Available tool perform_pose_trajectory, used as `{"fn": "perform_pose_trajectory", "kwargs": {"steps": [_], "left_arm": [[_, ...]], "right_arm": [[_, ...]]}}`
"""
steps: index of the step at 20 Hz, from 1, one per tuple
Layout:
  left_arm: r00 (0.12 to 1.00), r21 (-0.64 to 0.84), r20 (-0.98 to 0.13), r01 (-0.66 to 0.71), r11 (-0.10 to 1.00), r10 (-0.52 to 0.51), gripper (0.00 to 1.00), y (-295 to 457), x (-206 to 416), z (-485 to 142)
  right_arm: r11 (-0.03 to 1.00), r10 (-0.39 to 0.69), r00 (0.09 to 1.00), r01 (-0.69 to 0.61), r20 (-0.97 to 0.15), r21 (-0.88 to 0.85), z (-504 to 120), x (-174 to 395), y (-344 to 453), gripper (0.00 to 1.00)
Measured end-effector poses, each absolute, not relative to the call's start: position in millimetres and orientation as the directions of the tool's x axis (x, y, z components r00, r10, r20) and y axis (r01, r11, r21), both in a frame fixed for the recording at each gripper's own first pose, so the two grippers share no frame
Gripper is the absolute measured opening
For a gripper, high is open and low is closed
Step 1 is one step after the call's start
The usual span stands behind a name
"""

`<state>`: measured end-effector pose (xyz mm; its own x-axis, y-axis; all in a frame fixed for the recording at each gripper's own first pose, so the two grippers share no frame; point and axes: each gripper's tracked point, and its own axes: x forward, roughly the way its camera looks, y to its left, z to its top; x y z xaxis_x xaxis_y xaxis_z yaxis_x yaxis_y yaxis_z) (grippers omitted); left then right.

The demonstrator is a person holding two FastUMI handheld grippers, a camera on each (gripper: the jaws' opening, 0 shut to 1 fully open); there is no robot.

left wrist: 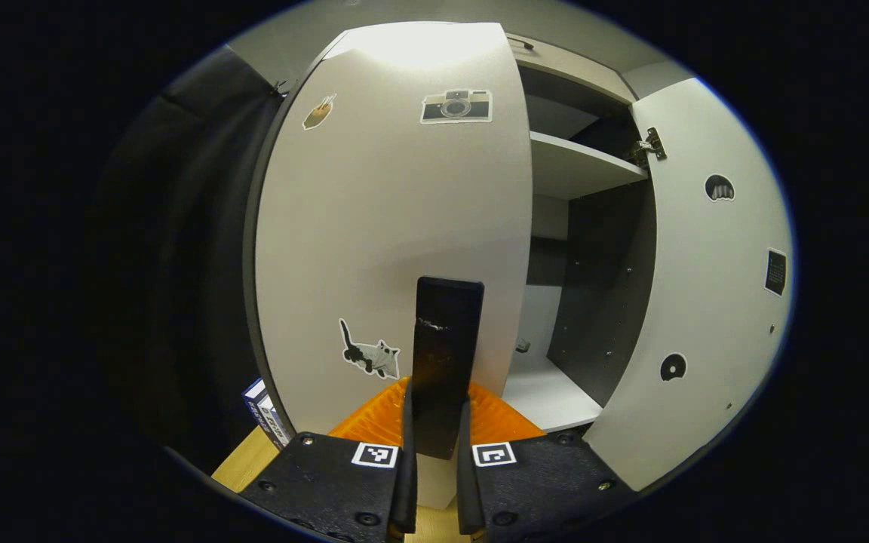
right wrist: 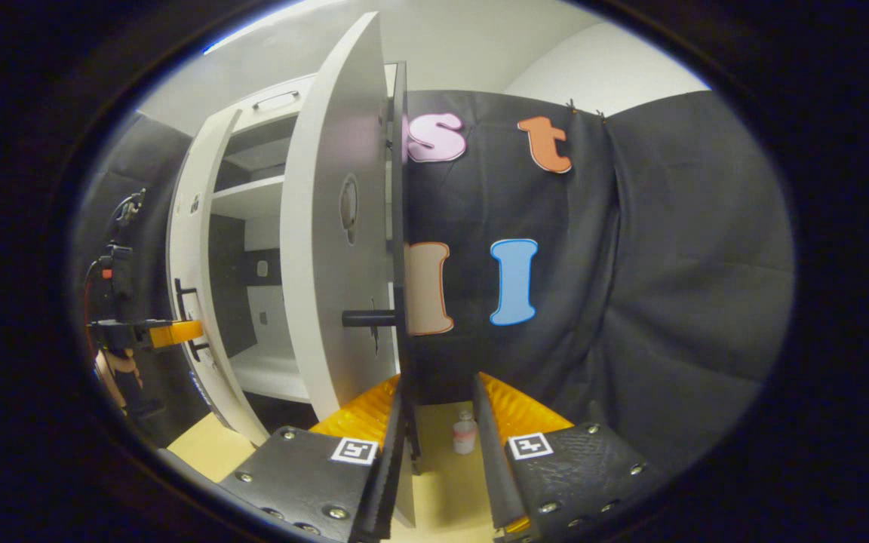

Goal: Open the right door of the double-door shoe cabinet with the right hand, and open the left door with the left hand.

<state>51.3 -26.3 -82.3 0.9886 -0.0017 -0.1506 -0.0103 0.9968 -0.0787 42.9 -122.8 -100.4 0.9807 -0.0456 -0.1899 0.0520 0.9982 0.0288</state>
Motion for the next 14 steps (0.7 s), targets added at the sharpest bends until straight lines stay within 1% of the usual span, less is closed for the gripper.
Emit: {"fn": "perform_pose_trajectory", "kwargs": {"steps": [11, 12, 14], "left_arm": [[0.987, -0.092, -0.157, -0.049, 0.995, 0.034, 0.22, -4, 16, -80], [0.987, -0.092, -0.157, -0.050, 0.994, 0.035, 0.22, -2, 14, -81], [0.987, -0.094, -0.158, -0.058, 0.994, 0.043, 0.20, 2, 8, -80]], "right_arm": [[0.998, -0.031, 0.981, 0.039, -0.189, 0.039, -101, 44, -123, 0.49], [0.998, -0.030, 0.982, 0.038, -0.189, 0.041, -100, 43, -123, 0.41], [0.998, -0.027, 0.982, 0.036, -0.187, 0.046, -101, 43, -123, 0.41]]}}
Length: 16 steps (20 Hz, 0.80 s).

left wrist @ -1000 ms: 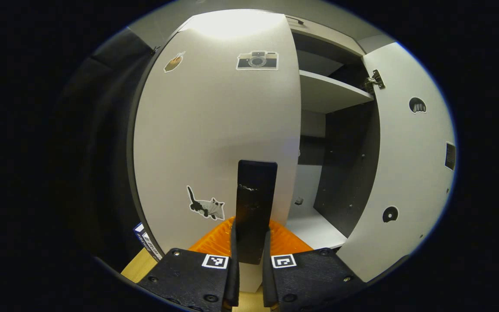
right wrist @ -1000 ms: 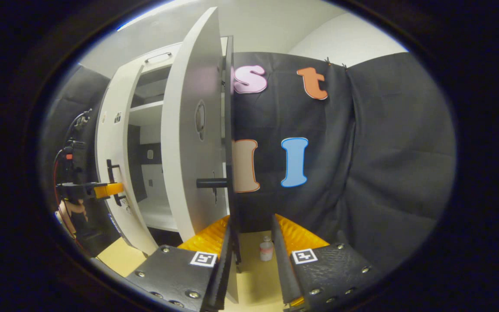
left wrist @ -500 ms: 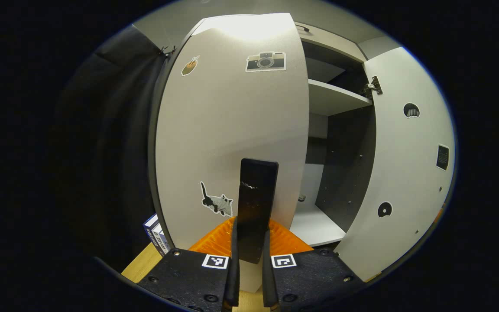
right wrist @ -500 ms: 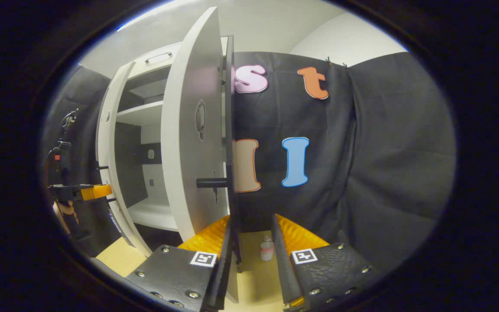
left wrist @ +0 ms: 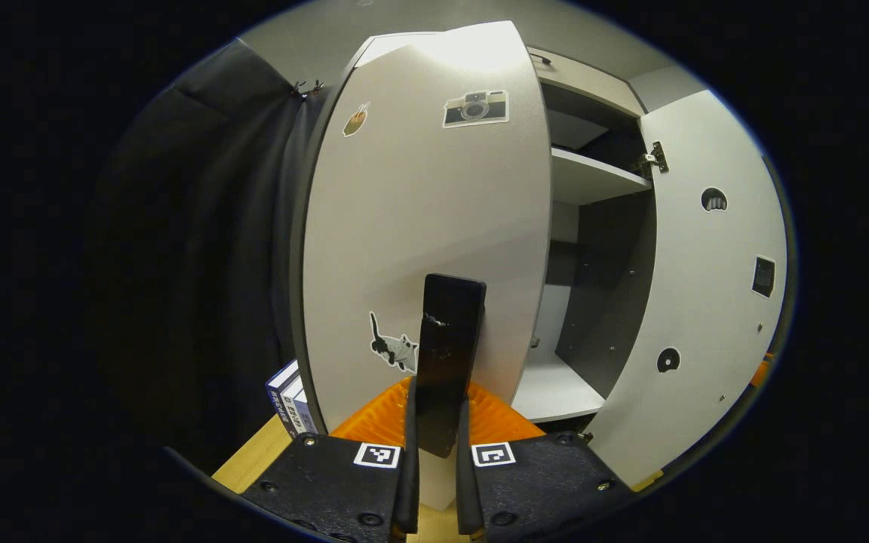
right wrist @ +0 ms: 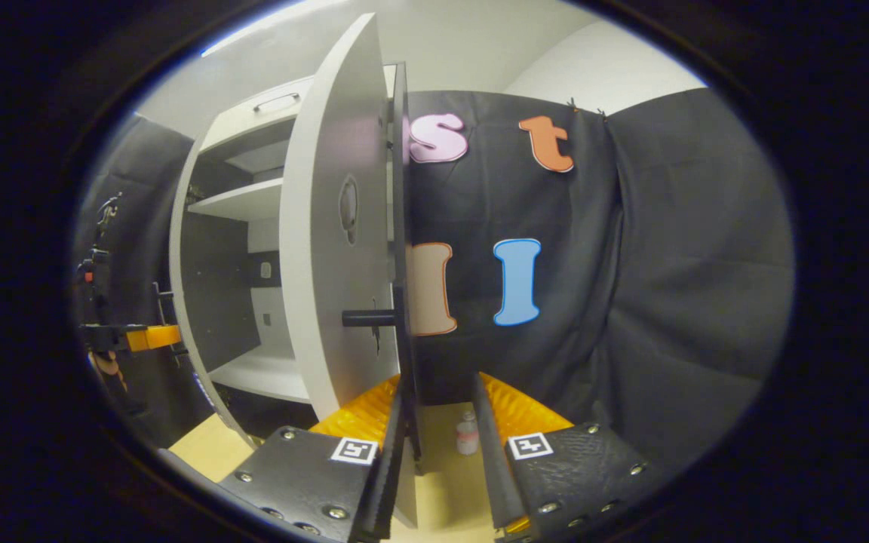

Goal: Open the right door of the double-door shoe cabinet with the right hand, and open the left door with the left hand.

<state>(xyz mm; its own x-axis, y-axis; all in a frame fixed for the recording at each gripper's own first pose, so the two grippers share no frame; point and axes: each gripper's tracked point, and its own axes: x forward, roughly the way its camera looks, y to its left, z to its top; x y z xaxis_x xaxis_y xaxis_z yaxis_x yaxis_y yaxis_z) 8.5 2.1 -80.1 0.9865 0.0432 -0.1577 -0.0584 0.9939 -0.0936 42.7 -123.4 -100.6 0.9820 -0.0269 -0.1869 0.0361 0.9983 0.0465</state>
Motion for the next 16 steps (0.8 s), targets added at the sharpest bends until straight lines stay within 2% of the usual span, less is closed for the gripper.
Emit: {"fn": "perform_pose_trajectory", "kwargs": {"steps": [9, 12, 13, 16], "left_arm": [[0.982, -0.085, -0.165, -0.106, 0.991, 0.091, 0.20, 27, -20, -79], [0.981, -0.079, -0.166, -0.117, 0.990, 0.102, 0.17, 32, -23, -79], [0.980, -0.081, -0.168, -0.122, 0.989, 0.107, 0.17, 34, -25, -78], [0.978, -0.083, -0.169, -0.140, 0.987, 0.124, 0.16, 40, -30, -78]], "right_arm": [[0.998, -0.024, 0.982, 0.034, -0.185, 0.054, -101, 44, -124, 0.41], [0.998, -0.027, 0.982, 0.037, -0.186, 0.053, -101, 43, -124, 0.41], [0.998, -0.027, 0.982, 0.038, -0.186, 0.054, -101, 43, -124, 0.49], [0.998, -0.029, 0.982, 0.040, -0.187, 0.056, -101, 43, -124, 0.49]]}}
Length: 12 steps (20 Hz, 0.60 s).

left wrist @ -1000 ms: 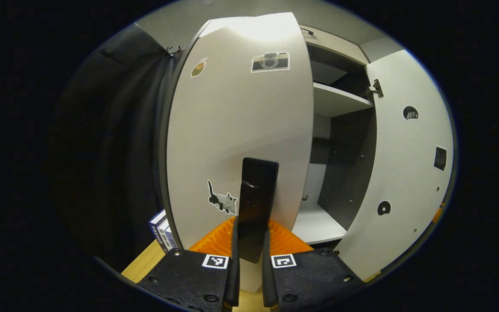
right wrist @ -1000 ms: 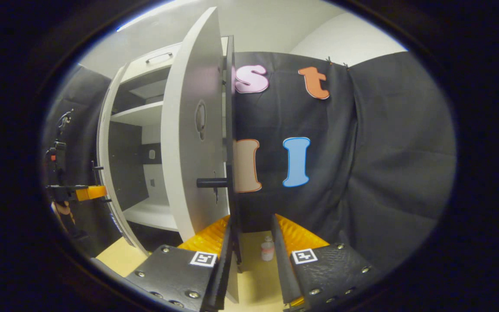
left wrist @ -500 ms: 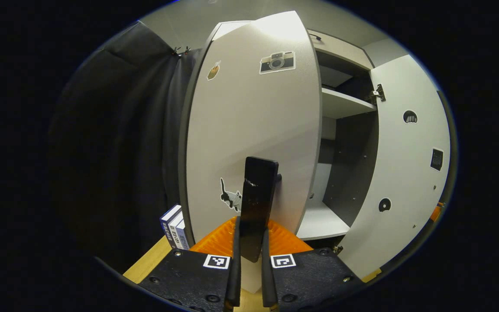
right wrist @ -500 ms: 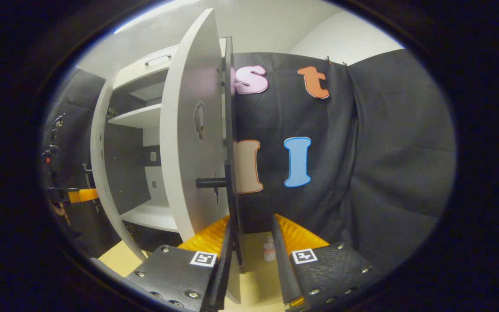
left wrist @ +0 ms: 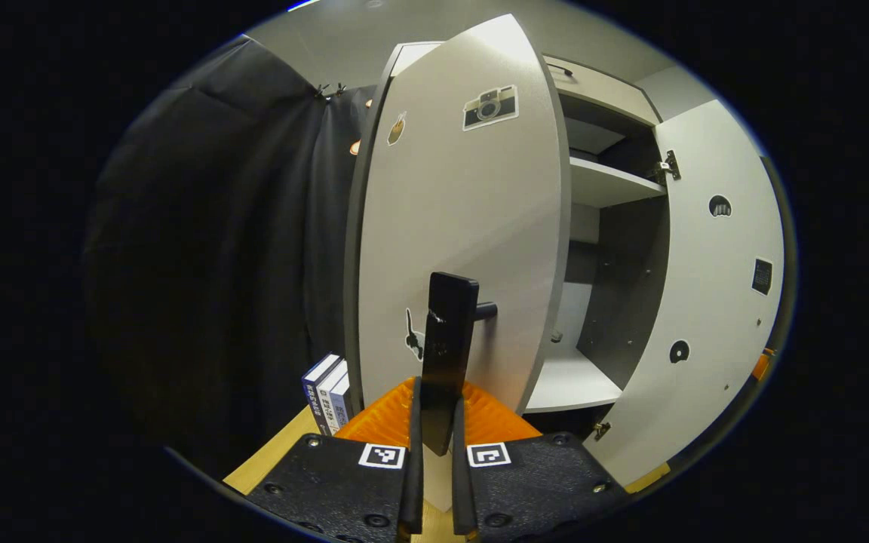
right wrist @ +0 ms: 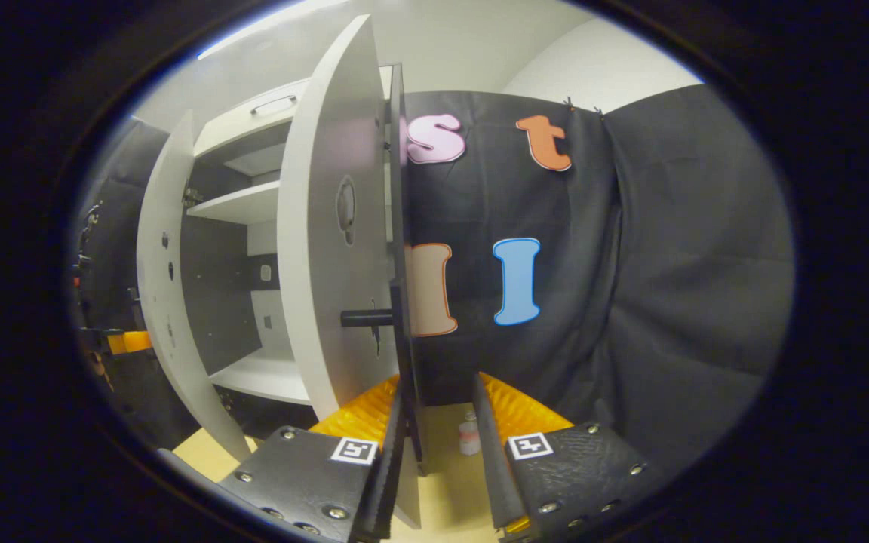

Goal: Open the right door of the double-door shoe cabinet with the right hand, and open the left door with the left hand.

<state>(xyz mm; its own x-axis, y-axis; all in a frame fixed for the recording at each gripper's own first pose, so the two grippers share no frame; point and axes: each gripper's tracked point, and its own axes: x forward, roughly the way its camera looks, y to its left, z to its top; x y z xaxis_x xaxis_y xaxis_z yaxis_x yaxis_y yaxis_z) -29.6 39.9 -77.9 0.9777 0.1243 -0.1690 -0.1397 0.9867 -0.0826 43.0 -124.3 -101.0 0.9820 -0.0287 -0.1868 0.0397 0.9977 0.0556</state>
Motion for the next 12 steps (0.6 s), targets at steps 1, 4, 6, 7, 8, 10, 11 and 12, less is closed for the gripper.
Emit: {"fn": "perform_pose_trajectory", "kwargs": {"steps": [1, 4, 6, 7, 8, 10, 11, 12], "left_arm": [[0.977, -0.081, -0.169, -0.147, 0.986, 0.132, 0.15, 43, -32, -78], [0.973, -0.062, -0.172, -0.165, 0.984, 0.153, 0.14, 52, -38, -78], [0.970, -0.048, -0.175, -0.179, 0.983, 0.168, 0.12, 58, -42, -78], [0.969, -0.047, -0.175, -0.185, 0.982, 0.175, 0.10, 61, -44, -76], [0.967, -0.044, -0.179, -0.190, 0.981, 0.180, 0.09, 64, -46, -77], [0.965, -0.041, -0.185, -0.197, 0.979, 0.187, 0.07, 67, -48, -77], [0.964, -0.037, -0.187, -0.201, 0.979, 0.190, 0.06, 68, -49, -76], [0.963, -0.035, -0.188, -0.203, 0.979, 0.193, 0.06, 71, -50, -77]], "right_arm": [[0.998, -0.030, 0.982, 0.040, -0.188, 0.055, -101, 43, -124, 0.49], [0.998, -0.032, 0.982, 0.042, -0.188, 0.052, -100, 42, -124, 0.49], [0.998, -0.033, 0.981, 0.043, -0.189, 0.053, -101, 42, -124, 0.49], [0.998, -0.033, 0.981, 0.044, -0.189, 0.053, -101, 43, -124, 0.49], [0.998, -0.033, 0.982, 0.043, -0.188, 0.053, -101, 43, -124, 0.49], [0.997, -0.032, 0.982, 0.043, -0.186, 0.057, -101, 43, -124, 0.49], [0.997, -0.031, 0.982, 0.043, -0.185, 0.060, -102, 43, -124, 0.49], [0.997, -0.030, 0.982, 0.042, -0.184, 0.063, -101, 42, -124, 0.49]]}}
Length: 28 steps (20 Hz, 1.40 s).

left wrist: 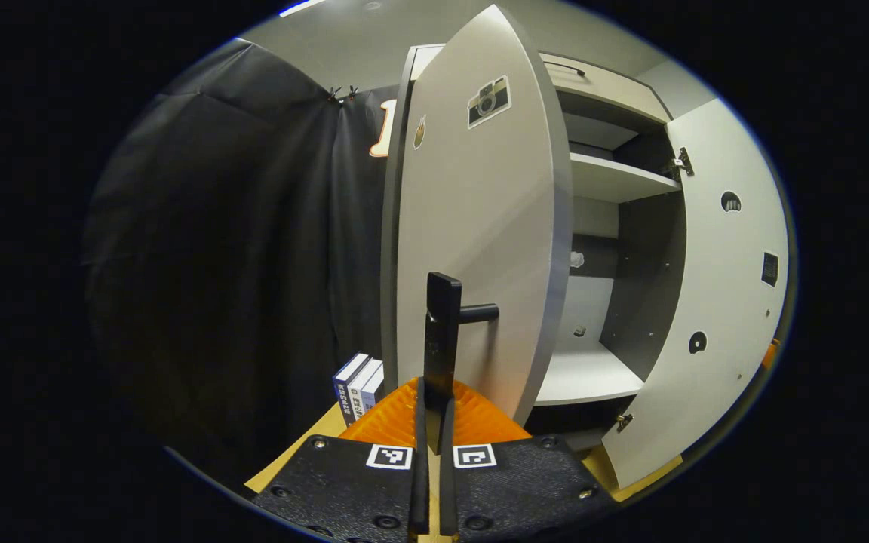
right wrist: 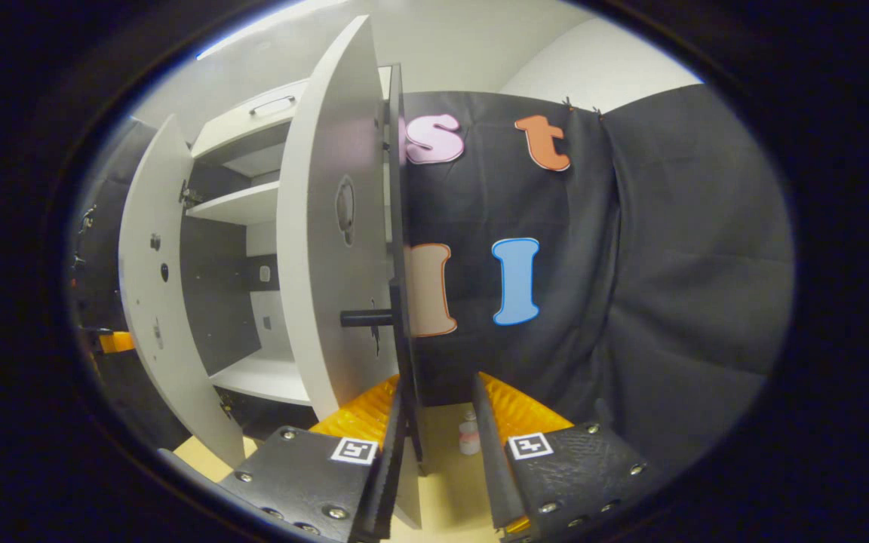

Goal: Open the right door of the double-door shoe cabinet with the right hand, and open the left door with the left hand.

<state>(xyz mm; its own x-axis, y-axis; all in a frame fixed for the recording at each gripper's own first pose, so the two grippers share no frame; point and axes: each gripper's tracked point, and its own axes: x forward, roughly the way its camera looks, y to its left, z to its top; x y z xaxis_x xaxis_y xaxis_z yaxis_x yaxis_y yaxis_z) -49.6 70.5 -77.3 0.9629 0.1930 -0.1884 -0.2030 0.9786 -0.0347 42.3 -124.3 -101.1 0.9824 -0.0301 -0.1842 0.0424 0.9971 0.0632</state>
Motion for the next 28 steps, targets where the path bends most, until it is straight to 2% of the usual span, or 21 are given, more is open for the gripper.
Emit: {"fn": "perform_pose_trajectory", "kwargs": {"steps": [7, 13, 14, 15, 18, 19, 20, 28], "left_arm": [[0.955, -0.030, -0.189, -0.239, 0.971, 0.229, 0.00, 89, -58, -76], [0.950, -0.029, -0.173, -0.267, 0.963, 0.259, 0.01, 112, -64, -76], [0.951, -0.024, -0.172, -0.266, 0.964, 0.258, 0.01, 116, -65, -76], [0.952, -0.015, -0.170, -0.262, 0.965, 0.256, 0.01, 119, -65, -77], [0.955, -0.002, -0.162, -0.253, 0.967, 0.250, 0.01, 127, -69, -77], [0.956, -0.003, -0.161, -0.250, 0.968, 0.246, 0.01, 131, -70, -77], [0.957, -0.008, -0.159, -0.248, 0.969, 0.243, 0.01, 134, -71, -77], [0.963, -0.046, -0.152, -0.232, 0.972, 0.223, 0.01, 157, -75, -75]], "right_arm": [[0.997, -0.028, 0.983, 0.041, -0.182, 0.069, -101, 43, -124, 0.49], [0.996, -0.025, 0.983, 0.040, -0.179, 0.078, -101, 43, -124, 0.49], [0.996, -0.025, 0.983, 0.039, -0.179, 0.077, -101, 43, -125, 0.41], [0.996, -0.025, 0.983, 0.039, -0.180, 0.076, -101, 43, -124, 0.49], [0.996, -0.027, 0.983, 0.041, -0.181, 0.074, -101, 42, -125, 0.49], [0.996, -0.028, 0.983, 0.042, -0.182, 0.073, -101, 42, -124, 0.41], [0.997, -0.030, 0.983, 0.043, -0.182, 0.071, -101, 42, -124, 0.49], [0.997, -0.035, 0.982, 0.047, -0.185, 0.063, -101, 43, -125, 0.49]]}}
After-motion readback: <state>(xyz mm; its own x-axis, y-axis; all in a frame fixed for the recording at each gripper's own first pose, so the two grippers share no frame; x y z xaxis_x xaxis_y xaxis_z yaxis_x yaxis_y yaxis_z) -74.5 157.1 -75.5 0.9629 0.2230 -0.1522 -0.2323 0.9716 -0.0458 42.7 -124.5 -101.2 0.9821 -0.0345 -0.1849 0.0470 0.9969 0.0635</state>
